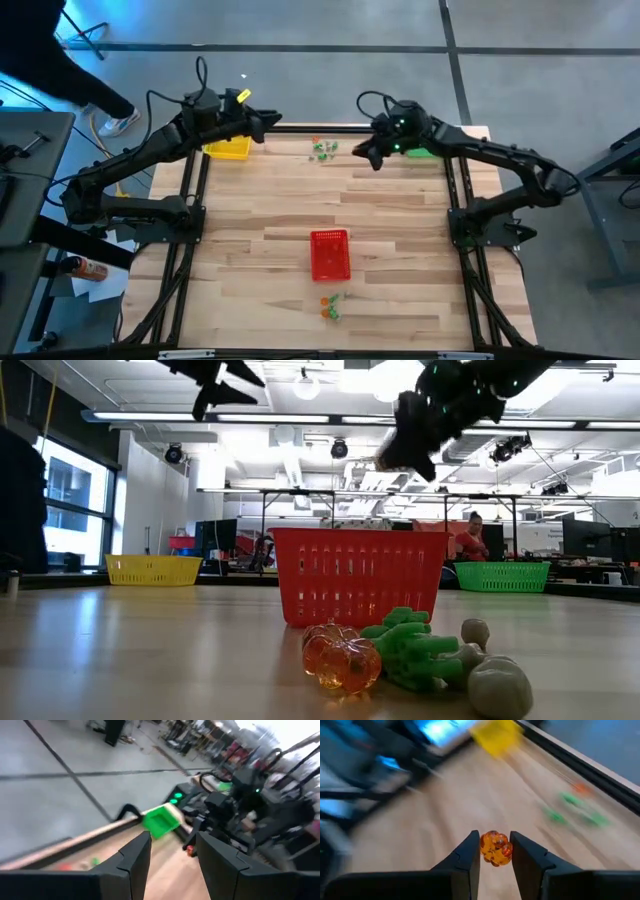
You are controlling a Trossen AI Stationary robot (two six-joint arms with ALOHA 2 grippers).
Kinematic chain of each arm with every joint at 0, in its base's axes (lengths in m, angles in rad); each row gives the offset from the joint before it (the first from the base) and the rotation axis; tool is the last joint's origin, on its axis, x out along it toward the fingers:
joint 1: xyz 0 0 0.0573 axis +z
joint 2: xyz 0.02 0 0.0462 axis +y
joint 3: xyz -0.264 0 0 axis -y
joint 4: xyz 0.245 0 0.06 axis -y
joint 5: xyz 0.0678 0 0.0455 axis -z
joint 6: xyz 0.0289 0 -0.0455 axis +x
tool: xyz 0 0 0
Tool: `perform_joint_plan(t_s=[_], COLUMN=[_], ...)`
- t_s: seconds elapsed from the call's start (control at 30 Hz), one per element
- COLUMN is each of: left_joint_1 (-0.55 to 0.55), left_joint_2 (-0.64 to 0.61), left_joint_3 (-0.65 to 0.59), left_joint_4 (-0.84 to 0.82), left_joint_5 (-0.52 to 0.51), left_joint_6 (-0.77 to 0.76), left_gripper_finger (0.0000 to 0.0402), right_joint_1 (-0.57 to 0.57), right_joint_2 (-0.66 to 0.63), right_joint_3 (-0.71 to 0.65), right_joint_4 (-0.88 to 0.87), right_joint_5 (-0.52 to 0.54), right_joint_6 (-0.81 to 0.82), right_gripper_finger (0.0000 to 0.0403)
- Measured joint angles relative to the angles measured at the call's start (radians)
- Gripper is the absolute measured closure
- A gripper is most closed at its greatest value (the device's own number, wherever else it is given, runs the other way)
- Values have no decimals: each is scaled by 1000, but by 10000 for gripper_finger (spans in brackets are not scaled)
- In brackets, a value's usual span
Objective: Sort Halloween decoration
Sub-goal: Put the orange pumpkin toy into the red bin
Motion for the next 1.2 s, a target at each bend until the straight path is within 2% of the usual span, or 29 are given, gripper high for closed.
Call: perform_joint_plan(t_s=[0.1, 0.2, 0.47, 0.6, 0.7, 0.9, 1.07, 1.2], left_joint_1=[-16, -51, -165, -224, -258, -302, -314, -313], left_joint_2=[0, 0, 0, 0, 0, 0, 0, 0], left_joint_3=[0, 0, 0, 0, 0, 0, 0, 0], left_joint_4=[21, 37, 29, 4, 4, 4, 4, 3], left_joint_5=[66, 118, 244, 253, 252, 232, 155, 144], left_joint_6=[-61, -64, 31, 72, 43, 22, 12, -20], left_gripper_finger=[252, 252, 252, 252, 252, 252, 252, 252], right_joint_1=[62, 156, 410, 525, 602, 698, 711, 710], right_joint_2=[-14, -16, -16, -15, -8, 72, 204, 308], right_joint_3=[46, 113, 216, 218, 218, 261, 360, 432], right_joint_4=[96, 109, 83, 32, -12, -123, -261, -365], right_joint_5=[-53, -38, 202, 316, 383, 380, 288, 253], right_joint_6=[52, 54, 78, 136, 185, 160, 1, -126], right_gripper_finger=[318, 318, 318, 318, 318, 318, 318, 318])
